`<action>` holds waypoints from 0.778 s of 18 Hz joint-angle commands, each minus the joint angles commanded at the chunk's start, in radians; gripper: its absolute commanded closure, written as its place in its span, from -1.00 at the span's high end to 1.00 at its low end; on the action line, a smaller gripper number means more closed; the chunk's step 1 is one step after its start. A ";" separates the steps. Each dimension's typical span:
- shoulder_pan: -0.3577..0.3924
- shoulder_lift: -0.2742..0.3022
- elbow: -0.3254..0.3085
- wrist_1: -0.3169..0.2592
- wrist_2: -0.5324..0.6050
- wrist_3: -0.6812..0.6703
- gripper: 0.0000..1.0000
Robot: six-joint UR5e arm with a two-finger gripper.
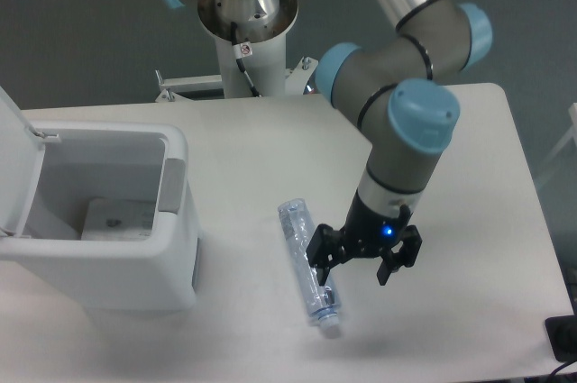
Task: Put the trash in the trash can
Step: 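Move the open gripper back over the clear plastic bottle, then lower the gripper around the bottle's capped end and close it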
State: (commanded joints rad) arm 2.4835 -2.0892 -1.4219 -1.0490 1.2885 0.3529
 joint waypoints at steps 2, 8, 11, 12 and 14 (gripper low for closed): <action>-0.017 -0.023 0.009 -0.035 0.058 0.000 1.00; -0.075 -0.046 0.006 -0.120 0.189 0.000 1.00; -0.084 -0.063 0.008 -0.106 0.184 -0.003 1.00; -0.086 -0.064 0.002 -0.105 0.183 -0.009 1.00; -0.098 -0.078 0.005 -0.100 0.190 -0.020 1.00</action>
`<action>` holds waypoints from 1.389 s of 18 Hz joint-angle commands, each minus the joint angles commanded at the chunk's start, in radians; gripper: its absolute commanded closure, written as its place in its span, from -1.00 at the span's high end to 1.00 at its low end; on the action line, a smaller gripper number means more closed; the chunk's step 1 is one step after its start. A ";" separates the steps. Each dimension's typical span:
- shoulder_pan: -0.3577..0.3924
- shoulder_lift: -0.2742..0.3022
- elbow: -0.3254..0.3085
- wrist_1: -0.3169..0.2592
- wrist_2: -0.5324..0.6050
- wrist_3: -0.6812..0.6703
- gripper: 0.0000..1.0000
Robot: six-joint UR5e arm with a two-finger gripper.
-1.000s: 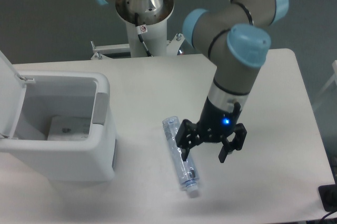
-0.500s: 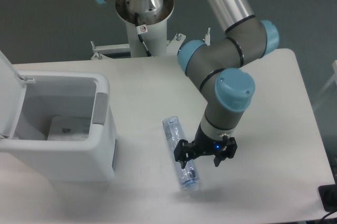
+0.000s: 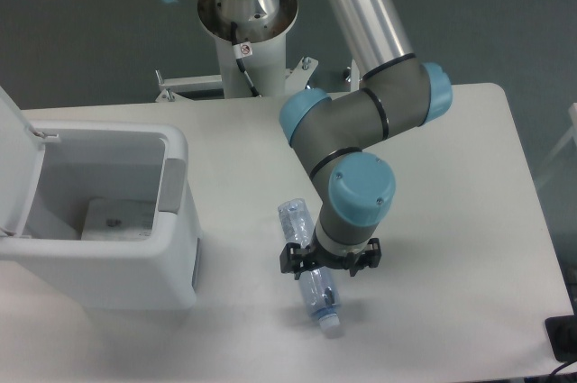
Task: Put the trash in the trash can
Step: 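Lower the gripper around the bottle's capped end and close it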
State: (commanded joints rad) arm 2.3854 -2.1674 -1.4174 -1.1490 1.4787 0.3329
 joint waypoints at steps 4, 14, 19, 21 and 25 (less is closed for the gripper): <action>-0.002 -0.005 0.011 0.003 0.043 -0.002 1.00; -0.038 -0.068 0.003 0.061 0.101 -0.054 0.69; -0.052 -0.075 0.005 0.061 0.137 -0.057 0.36; -0.054 -0.080 0.005 0.061 0.135 -0.057 0.15; -0.054 -0.086 0.009 0.061 0.135 -0.057 -0.18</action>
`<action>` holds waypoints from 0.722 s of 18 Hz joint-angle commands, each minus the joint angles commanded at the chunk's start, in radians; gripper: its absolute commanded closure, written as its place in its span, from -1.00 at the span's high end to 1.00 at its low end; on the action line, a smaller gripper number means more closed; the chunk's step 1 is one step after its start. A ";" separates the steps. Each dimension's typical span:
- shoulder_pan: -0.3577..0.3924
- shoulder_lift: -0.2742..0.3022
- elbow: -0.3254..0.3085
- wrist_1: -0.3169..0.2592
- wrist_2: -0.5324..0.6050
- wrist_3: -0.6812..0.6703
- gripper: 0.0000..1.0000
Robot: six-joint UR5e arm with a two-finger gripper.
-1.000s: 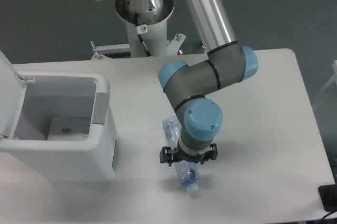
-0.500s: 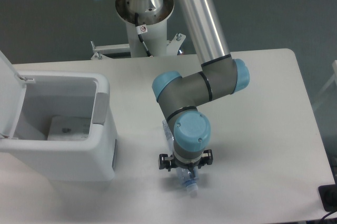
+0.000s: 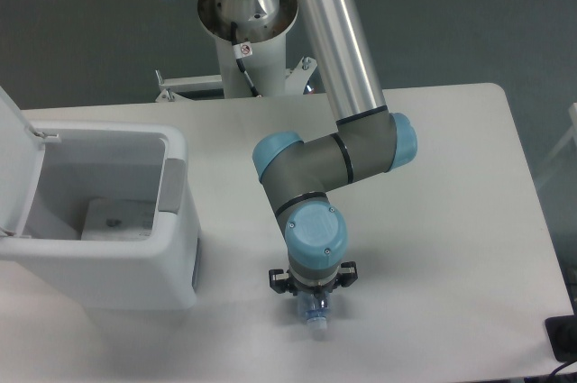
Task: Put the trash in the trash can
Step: 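Lower the gripper around the bottle's capped end and close it, then lift the bottle and carry it over the trash bin opening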
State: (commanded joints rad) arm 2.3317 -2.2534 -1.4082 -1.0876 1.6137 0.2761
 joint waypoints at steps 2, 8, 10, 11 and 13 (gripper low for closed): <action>0.000 0.003 0.000 -0.002 -0.003 0.002 -0.22; 0.009 0.054 0.015 -0.006 -0.026 0.017 -0.24; 0.038 0.089 0.021 -0.005 -0.084 0.021 -0.24; 0.054 0.104 0.023 -0.005 -0.109 0.021 -0.24; 0.084 0.138 0.038 -0.005 -0.178 0.021 -0.24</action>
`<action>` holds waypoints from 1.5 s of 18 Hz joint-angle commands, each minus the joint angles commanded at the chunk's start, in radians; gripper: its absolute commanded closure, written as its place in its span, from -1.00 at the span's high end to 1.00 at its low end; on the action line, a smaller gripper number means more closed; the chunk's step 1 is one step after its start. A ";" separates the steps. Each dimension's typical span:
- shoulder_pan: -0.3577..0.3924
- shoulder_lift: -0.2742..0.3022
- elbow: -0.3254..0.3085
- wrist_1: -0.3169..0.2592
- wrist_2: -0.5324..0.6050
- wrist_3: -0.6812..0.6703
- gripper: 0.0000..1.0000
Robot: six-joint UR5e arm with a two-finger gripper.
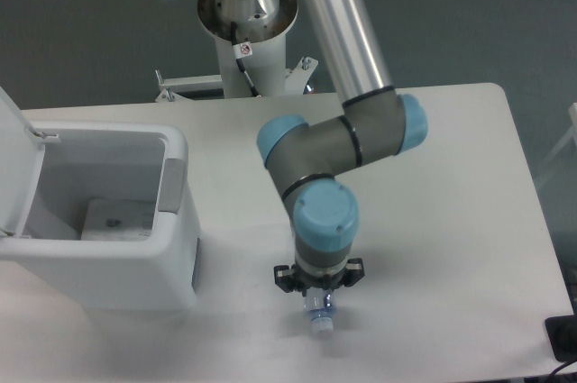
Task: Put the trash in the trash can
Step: 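Lift the bottle and carry it over the trash bin opening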
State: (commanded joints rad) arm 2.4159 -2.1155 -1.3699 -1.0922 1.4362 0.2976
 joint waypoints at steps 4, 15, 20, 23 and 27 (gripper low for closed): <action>0.049 0.087 0.026 0.000 -0.224 -0.005 -0.24; 0.106 0.210 0.090 0.035 -0.807 -0.006 -0.23; 0.103 0.218 0.132 0.035 -0.905 -0.014 -0.23; 0.063 0.230 0.130 0.038 -0.959 -0.006 -0.23; -0.041 0.221 0.120 0.150 -0.961 -0.002 -0.23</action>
State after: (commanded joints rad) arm 2.3749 -1.8945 -1.2502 -0.9420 0.4755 0.2960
